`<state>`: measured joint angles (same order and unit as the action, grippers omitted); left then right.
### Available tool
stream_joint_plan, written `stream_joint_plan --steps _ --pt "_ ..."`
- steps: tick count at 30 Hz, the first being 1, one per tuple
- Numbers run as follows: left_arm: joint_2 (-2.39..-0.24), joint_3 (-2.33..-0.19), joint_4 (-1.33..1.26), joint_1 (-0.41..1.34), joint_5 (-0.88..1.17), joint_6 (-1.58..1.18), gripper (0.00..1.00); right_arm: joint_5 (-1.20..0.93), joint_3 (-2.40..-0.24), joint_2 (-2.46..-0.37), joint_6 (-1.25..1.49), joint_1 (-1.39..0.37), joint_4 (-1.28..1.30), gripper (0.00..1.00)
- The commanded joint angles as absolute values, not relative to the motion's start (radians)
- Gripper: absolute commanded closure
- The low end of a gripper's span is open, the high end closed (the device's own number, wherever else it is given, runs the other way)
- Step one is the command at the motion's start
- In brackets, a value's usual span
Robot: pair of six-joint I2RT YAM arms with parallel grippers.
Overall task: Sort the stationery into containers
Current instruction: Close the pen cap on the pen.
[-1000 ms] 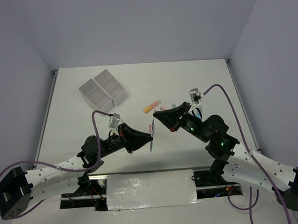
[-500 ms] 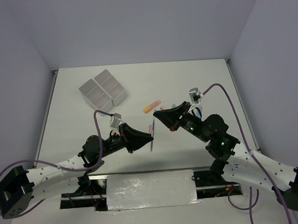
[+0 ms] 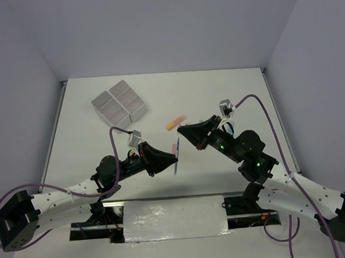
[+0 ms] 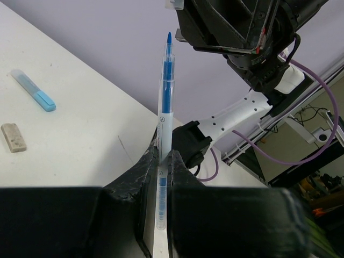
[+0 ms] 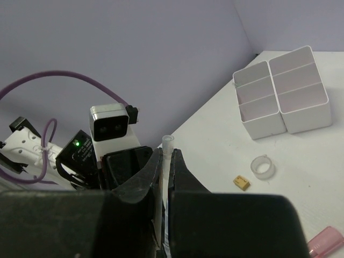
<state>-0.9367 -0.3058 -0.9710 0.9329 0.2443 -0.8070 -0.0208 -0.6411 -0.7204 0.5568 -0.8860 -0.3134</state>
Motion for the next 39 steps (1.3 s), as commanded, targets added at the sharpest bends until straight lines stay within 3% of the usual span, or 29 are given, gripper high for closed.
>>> stream_joint_plan --steps 1,39 --pt "-0.923 -0.334 -1.022 0.937 0.256 -0.767 1.0 -0.031 -0.641 -0.716 0.551 -0.894 -0.336 1.0" --pt "-0.896 -0.334 -1.003 0.937 0.227 -0.758 1.0 -0.055 -0.555 -0.693 0.574 -0.902 -0.364 1.0"
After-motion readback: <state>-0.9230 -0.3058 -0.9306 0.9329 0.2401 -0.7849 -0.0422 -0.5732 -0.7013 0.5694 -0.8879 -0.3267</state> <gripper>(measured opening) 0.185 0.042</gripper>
